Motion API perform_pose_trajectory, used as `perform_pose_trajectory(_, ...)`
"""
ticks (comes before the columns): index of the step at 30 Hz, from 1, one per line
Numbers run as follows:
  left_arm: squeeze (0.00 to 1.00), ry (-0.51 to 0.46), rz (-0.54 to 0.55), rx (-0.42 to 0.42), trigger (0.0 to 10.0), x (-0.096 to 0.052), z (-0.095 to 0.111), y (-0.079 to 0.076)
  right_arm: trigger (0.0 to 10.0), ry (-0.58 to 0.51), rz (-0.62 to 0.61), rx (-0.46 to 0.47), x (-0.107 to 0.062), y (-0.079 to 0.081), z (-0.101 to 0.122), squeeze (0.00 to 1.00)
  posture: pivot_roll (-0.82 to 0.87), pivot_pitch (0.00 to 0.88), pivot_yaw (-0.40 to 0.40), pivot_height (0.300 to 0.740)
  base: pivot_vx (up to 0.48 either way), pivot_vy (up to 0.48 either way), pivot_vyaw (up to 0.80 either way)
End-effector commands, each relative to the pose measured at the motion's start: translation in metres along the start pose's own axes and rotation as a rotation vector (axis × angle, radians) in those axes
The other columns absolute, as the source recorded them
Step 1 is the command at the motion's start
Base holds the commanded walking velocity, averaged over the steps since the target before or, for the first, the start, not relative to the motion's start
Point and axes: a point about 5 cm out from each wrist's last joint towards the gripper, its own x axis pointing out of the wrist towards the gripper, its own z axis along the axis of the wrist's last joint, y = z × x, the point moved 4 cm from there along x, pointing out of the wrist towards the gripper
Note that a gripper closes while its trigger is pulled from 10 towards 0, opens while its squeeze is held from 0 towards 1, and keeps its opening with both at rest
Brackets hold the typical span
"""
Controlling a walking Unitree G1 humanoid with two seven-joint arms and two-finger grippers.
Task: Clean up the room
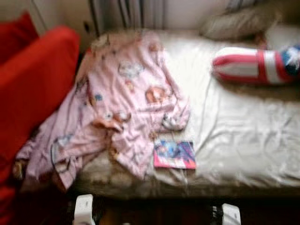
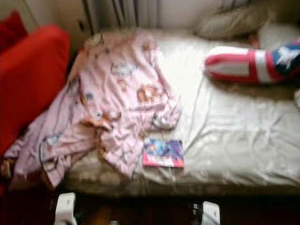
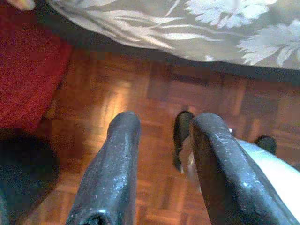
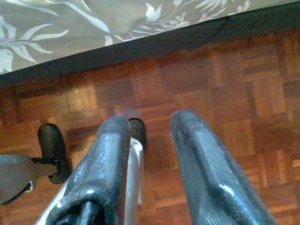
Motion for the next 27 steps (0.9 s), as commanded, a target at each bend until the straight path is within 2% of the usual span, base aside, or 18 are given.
perform_pose_trajectory(1, 0.0, 0.025, -0.007, -0.013, 10.0, -0.0014, -0.0093, -0.0045, 10.0, 0.038, -0.019, 0.001, -0.0029, -0.0086, -0.013, 0.0, 0.07, 0.157, -0.011, 0.74, 0.0, 0.0, 0.0)
perform_pose_trajectory(5, 0.0, 0.011, -0.013, -0.024, 10.0, -0.0008, -0.007, -0.0086, 10.0, 0.039, -0.019, -0.002, -0.0029, -0.0087, -0.0131, 0.0, 0.08, 0.157, -0.013, 0.74, 0.0, 0.0, 0.0)
perform_pose_trajectory(11, 0.0, 0.016, -0.005, -0.011, 10.0, -0.0008, -0.0069, -0.0055, 10.0, 0.039, -0.006, -0.016, -0.0029, -0.0075, -0.013, 0.0, 0.07, 0.156, -0.012, 0.74, 0.0, 0.0, 0.08)
perform_pose_trajectory(17, 0.0, 0.007, 0.002, -0.016, 10.0, -0.0011, -0.0051, -0.0009, 10.0, 0.038, 0.001, -0.026, -0.0029, -0.007, -0.0128, 0.0, 0.08, 0.153, -0.012, 0.74, 0.0, 0.0, 0.8)
perform_pose_trajectory(27, 0.0, 0.008, -0.001, -0.012, 10.0, -0.001, -0.0049, -0.0017, 10.0, 0.039, 0.007, -0.028, -0.003, -0.0062, -0.0132, 0.0, 0.07, 0.15, -0.011, 0.74, 0.0, 0.0, 0.8)
